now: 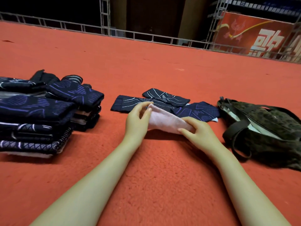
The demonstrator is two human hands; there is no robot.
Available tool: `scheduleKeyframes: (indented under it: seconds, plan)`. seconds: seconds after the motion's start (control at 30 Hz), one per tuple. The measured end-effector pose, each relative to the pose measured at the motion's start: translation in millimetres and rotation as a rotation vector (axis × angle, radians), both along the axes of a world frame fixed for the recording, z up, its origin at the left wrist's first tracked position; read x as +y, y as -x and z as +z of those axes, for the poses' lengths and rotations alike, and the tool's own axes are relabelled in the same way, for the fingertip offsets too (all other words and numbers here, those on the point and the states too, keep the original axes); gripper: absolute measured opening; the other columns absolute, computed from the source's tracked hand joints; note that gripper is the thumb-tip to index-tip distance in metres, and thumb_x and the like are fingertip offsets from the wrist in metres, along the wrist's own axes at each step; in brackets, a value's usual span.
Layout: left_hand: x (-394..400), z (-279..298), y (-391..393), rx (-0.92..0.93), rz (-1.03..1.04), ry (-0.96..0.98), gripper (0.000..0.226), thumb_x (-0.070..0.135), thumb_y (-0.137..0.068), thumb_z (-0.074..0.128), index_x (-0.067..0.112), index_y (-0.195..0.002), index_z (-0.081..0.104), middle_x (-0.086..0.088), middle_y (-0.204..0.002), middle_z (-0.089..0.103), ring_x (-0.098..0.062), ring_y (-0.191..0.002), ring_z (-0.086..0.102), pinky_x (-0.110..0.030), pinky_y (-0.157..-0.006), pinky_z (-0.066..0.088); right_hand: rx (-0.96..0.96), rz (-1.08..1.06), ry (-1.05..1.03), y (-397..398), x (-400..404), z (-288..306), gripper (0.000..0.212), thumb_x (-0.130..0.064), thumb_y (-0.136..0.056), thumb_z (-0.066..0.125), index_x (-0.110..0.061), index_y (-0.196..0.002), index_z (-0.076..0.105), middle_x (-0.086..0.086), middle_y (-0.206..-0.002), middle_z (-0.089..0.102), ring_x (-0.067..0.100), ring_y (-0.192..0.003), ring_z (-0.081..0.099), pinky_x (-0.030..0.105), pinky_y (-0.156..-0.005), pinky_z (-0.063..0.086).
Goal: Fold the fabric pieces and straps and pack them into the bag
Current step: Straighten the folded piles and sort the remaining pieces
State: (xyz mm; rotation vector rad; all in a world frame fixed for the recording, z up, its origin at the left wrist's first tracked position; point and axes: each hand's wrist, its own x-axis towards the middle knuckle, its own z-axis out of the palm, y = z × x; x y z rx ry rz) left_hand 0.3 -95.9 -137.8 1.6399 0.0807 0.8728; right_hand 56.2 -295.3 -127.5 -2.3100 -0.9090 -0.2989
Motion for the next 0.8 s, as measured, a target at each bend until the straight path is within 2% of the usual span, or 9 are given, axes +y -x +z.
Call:
scheduleKeyframes:
  seconds: [0.07, 0.17, 0.27, 0.37, 0.47, 0.57, 0.63, 0.7, 0.8]
  plan:
    - [12, 1, 1, 0.006, 0.060, 0.061, 0.023, 0.005, -0.091, 0.054, 0.024, -0.100, 0.062, 0.019, -0.096, 0.062, 0.002, -0.091, 0.058, -0.011, -0.083, 0.043, 0.042, -0.071, 0.097, -7, -10, -1, 0.018, -0.017, -0.081, 0.064, -0.033, -0.074, 0.058, -0.020, -0.071, 0.063, 0.000, -0.072, 0.056, 0.018, -0.064, 0.039]
    - [22, 1, 2, 0.008, 0.122, 0.080, 0.019, 0.009, -0.092, 0.053, 0.025, -0.099, 0.062, 0.015, -0.096, 0.064, -0.002, -0.090, 0.058, -0.013, -0.081, 0.043, 0.109, -0.167, 0.049, -14, -19, -1, 0.008, -0.017, -0.082, 0.063, -0.021, -0.076, 0.064, -0.007, -0.070, 0.065, 0.013, -0.071, 0.059, 0.029, -0.067, 0.043]
    - [25, 9, 6, -0.002, 0.147, 0.108, 0.022, 0.006, -0.091, 0.052, 0.025, -0.098, 0.061, 0.017, -0.093, 0.063, 0.001, -0.084, 0.057, -0.010, -0.077, 0.042, 0.240, -0.147, -0.345, -8, -18, 3, 0.007, -0.011, -0.083, 0.065, -0.016, -0.080, 0.068, -0.006, -0.075, 0.066, 0.007, -0.071, 0.056, 0.029, -0.069, 0.042]
    - [23, 19, 12, -0.029, 0.118, 0.222, 0.018, 0.006, -0.093, 0.051, 0.021, -0.100, 0.061, 0.014, -0.086, 0.061, 0.012, -0.069, 0.055, -0.006, -0.068, 0.043, 0.430, -0.039, -0.776, 4, -15, 14, 0.009, -0.013, -0.087, 0.064, -0.006, -0.091, 0.068, 0.002, -0.081, 0.066, 0.010, -0.075, 0.057, 0.029, -0.069, 0.046]
    - [21, 20, 13, 0.044, 0.099, 0.260, 0.016, 0.009, -0.095, 0.050, 0.017, -0.106, 0.058, 0.010, -0.077, 0.058, 0.008, -0.061, 0.054, -0.009, -0.060, 0.043, 0.512, -0.060, -0.879, 5, -13, 18, 0.008, -0.015, -0.089, 0.061, -0.012, -0.088, 0.068, -0.002, -0.077, 0.066, 0.008, -0.067, 0.058, 0.023, -0.061, 0.048]
    - [27, 4, 7, 0.257, 0.178, 0.043, 0.031, 0.008, -0.090, 0.050, 0.017, -0.119, 0.055, 0.005, -0.089, 0.057, -0.015, -0.087, 0.057, -0.024, -0.075, 0.043, 0.375, -0.235, -0.650, -6, -12, 4, 0.007, -0.019, -0.085, 0.061, -0.016, -0.088, 0.067, 0.000, -0.086, 0.066, 0.015, -0.080, 0.059, 0.028, -0.068, 0.045]
    - [30, -9, 3, 0.473, 0.249, -0.271, 0.041, 0.011, -0.088, 0.052, 0.018, -0.129, 0.050, -0.007, -0.112, 0.052, -0.028, -0.108, 0.049, -0.033, -0.093, 0.039, 0.274, -0.357, -0.229, -15, -12, -8, 0.020, -0.018, -0.084, 0.062, -0.018, -0.104, 0.065, 0.000, -0.099, 0.065, 0.019, -0.094, 0.059, 0.029, -0.074, 0.042]
    - [25, -15, 3, 0.583, 0.256, -0.464, 0.043, 0.016, -0.089, 0.054, 0.019, -0.131, 0.050, -0.011, -0.123, 0.045, -0.031, -0.119, 0.040, -0.036, -0.100, 0.034, 0.264, -0.406, 0.071, -18, -11, -15, 0.041, -0.024, -0.082, 0.065, -0.019, -0.122, 0.057, 0.002, -0.116, 0.063, 0.023, -0.107, 0.057, 0.030, -0.081, 0.041]
    - [13, -12, 5, 0.501, 0.199, -0.567, 0.034, 0.018, -0.087, 0.056, 0.022, -0.121, 0.058, -0.005, -0.120, 0.048, -0.026, -0.120, 0.037, -0.035, -0.101, 0.035, 0.298, -0.421, 0.075, -15, -9, -12, 0.051, -0.027, -0.081, 0.066, -0.023, -0.129, 0.052, 0.001, -0.119, 0.063, 0.024, -0.106, 0.058, 0.029, -0.077, 0.039]
